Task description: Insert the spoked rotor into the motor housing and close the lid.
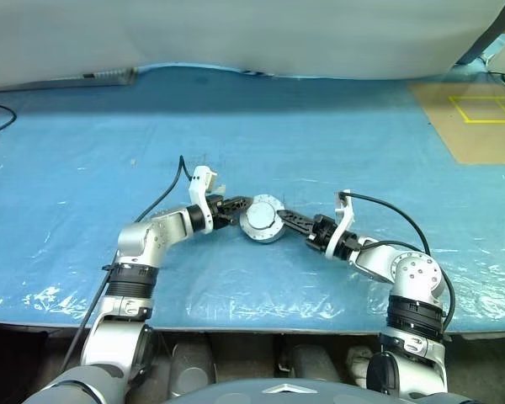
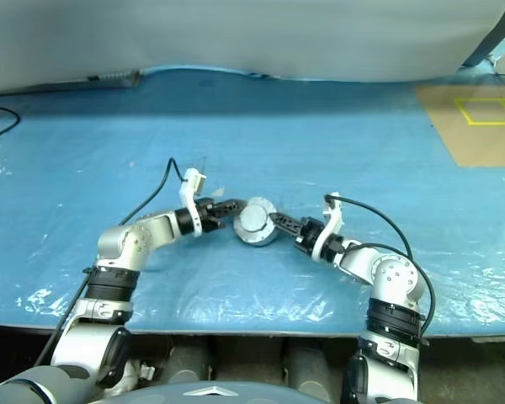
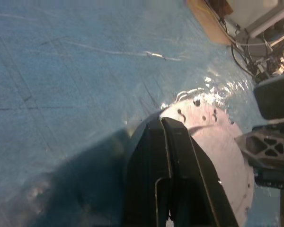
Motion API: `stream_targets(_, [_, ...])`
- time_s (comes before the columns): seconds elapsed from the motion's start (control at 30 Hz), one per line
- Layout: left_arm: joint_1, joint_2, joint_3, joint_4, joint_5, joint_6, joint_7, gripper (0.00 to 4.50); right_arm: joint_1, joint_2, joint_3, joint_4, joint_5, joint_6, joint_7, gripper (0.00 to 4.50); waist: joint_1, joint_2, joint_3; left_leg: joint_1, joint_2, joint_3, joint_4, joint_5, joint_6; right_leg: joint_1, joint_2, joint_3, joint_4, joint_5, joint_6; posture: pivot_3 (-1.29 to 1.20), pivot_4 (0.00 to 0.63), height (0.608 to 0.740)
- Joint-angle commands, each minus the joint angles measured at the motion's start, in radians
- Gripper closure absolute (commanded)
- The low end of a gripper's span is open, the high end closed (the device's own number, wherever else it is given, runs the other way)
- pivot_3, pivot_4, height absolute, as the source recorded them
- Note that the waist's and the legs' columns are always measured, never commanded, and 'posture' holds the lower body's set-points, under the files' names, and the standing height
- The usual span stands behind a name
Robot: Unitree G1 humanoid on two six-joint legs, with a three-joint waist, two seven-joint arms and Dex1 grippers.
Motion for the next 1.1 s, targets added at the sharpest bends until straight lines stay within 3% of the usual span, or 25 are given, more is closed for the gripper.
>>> stream_targets(0.03, [-0.032, -0.01, 0.09, 0.003, -0.065, 0.011, 0.033, 3.57, 0.009, 0.02, 0.012, -0.03, 0.062, 0.02, 0.001, 3.35, 0.0, 0.0, 0.0, 0.0, 0.0, 0.0, 0.0, 0.0, 0.0, 0.0, 0.0, 0.0, 0.0, 0.0, 0.0, 0.0, 0.15, 0.74])
stream_targets(0.23, [-0.029, -0.035, 0.216, 0.004, -0.18, 0.077, 0.099, 1.45, -0.034, 0.059, -0.087, -0.002, 0.152, 0.004, -0.074, 3.35, 0.003, 0.0, 0.0, -0.004, -0.001, -0.001, 0.0, 0.0, 0.0, -0.003, 0.0, -0.001, 0.0, 0.0, 0.0, 0.0, 0.15, 0.74])
stream_targets(0.37, [0.004, -0.075, 0.343, -0.025, -0.33, 0.164, 0.181, 0.05, -0.101, 0.076, -0.168, 0.035, 0.229, -0.036, -0.153, 3.35, 0.001, 0.001, 0.001, -0.008, -0.001, -0.001, 0.001, 0.0, 0.0, -0.005, 0.0, -0.001, 0.0, 0.001, 0.002, 0.0, 0.15, 0.74])
stream_targets(0.53, [0.055, -0.121, 0.427, -0.035, -0.469, 0.228, 0.27, 0.0, -0.178, 0.074, -0.195, 0.082, 0.29, -0.077, -0.218, 3.35, 0.002, 0.001, 0.001, -0.012, 0.0, -0.002, 0.001, 0.0, 0.0, -0.006, 0.0, -0.002, 0.0, 0.002, 0.003, 0.0, 0.15, 0.74])
stream_targets(0.8, [0.085, -0.187, 0.427, -0.039, -0.579, 0.233, 0.331, 0.0, -0.241, 0.092, -0.14, 0.125, 0.328, -0.118, -0.257, 3.35, 0.003, 0.001, 0.002, -0.014, 0.0, -0.002, 0.002, 0.0, 0.0, -0.006, 0.0, -0.003, 0.0, 0.003, 0.004, 0.0, 0.15, 0.74])
stream_targets(1.1, [0.097, -0.246, 0.396, -0.031, -0.652, 0.203, 0.335, 0.0, -0.203, 0.125, -0.071, 0.094, 0.384, -0.093, -0.289, 3.35, 0.004, 0.001, 0.002, -0.014, 0.0, -0.003, 0.002, 0.0, 0.0, -0.006, 0.0, -0.003, 0.001, 0.003, 0.005, 0.0, 0.15, 0.74])
